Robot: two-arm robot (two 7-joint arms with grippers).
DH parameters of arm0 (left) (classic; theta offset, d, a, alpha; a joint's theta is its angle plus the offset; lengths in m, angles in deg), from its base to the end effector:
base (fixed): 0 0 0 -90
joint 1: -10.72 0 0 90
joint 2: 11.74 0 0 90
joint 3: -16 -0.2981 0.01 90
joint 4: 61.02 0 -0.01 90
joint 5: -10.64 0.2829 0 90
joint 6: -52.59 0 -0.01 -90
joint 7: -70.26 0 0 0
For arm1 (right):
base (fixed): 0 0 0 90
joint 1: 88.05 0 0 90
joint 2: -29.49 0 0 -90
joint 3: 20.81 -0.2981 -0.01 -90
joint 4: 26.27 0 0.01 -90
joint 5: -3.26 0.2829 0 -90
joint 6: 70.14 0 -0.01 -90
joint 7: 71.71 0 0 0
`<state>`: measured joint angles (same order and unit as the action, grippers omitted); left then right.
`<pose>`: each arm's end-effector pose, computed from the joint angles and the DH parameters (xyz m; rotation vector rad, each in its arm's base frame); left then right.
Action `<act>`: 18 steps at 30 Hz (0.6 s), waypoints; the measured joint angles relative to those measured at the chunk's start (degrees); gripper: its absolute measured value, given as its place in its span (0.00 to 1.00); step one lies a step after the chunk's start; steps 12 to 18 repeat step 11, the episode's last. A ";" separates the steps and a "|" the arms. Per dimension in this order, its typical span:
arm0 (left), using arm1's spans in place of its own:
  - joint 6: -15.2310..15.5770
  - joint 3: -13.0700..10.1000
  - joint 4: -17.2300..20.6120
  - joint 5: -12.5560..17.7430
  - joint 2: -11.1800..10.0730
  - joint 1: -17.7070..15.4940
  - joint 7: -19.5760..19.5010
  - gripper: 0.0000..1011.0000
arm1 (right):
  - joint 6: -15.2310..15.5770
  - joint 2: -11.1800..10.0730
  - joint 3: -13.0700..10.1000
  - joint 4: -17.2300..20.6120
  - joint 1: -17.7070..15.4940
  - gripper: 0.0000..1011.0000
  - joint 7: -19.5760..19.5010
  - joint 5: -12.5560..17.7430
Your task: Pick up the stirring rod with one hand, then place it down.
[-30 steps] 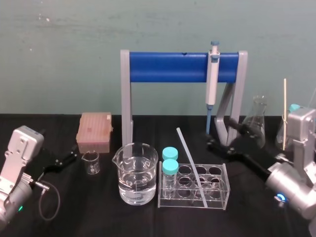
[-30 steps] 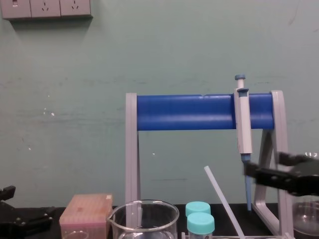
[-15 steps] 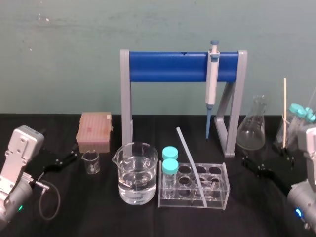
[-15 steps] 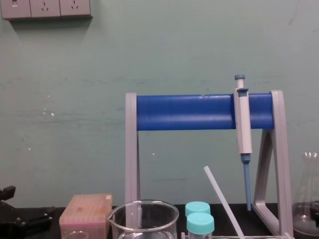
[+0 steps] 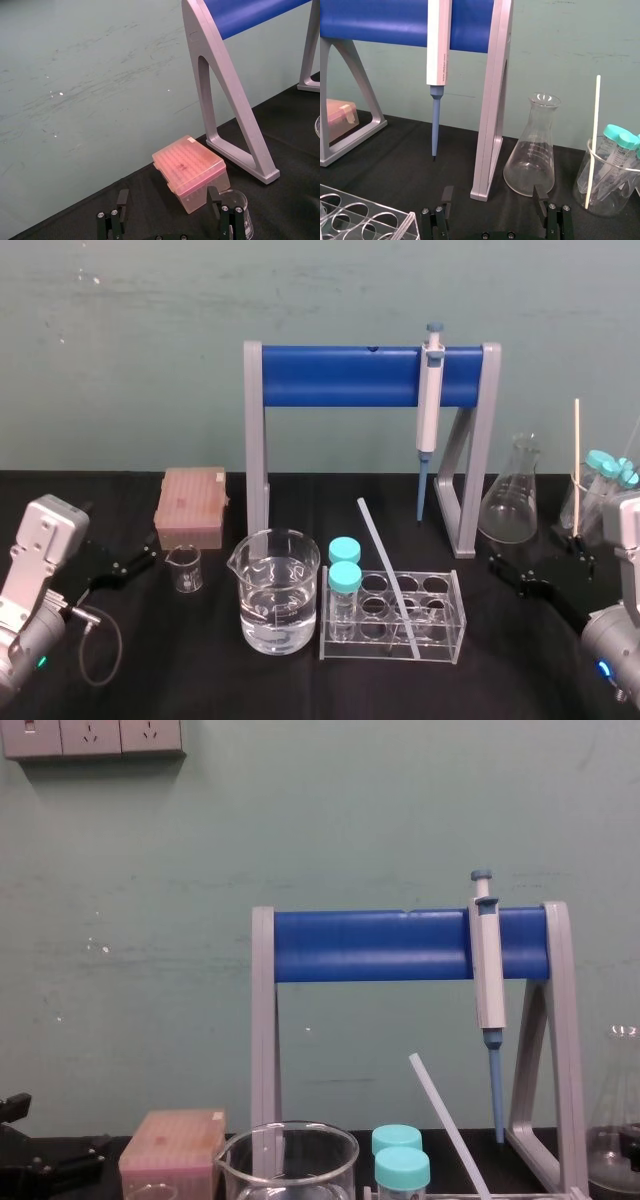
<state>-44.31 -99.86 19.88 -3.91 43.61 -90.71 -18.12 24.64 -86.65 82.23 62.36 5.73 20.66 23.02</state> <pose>0.3349 0.0942 -0.3038 0.3046 -0.2850 1.2480 0.3147 -0.0776 -0.2937 -0.1951 0.0039 -1.3336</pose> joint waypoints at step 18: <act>0.00 0.00 0.00 0.00 0.00 0.00 0.00 0.99 | -0.09 -0.05 0.06 0.07 0.05 0.99 0.11 0.05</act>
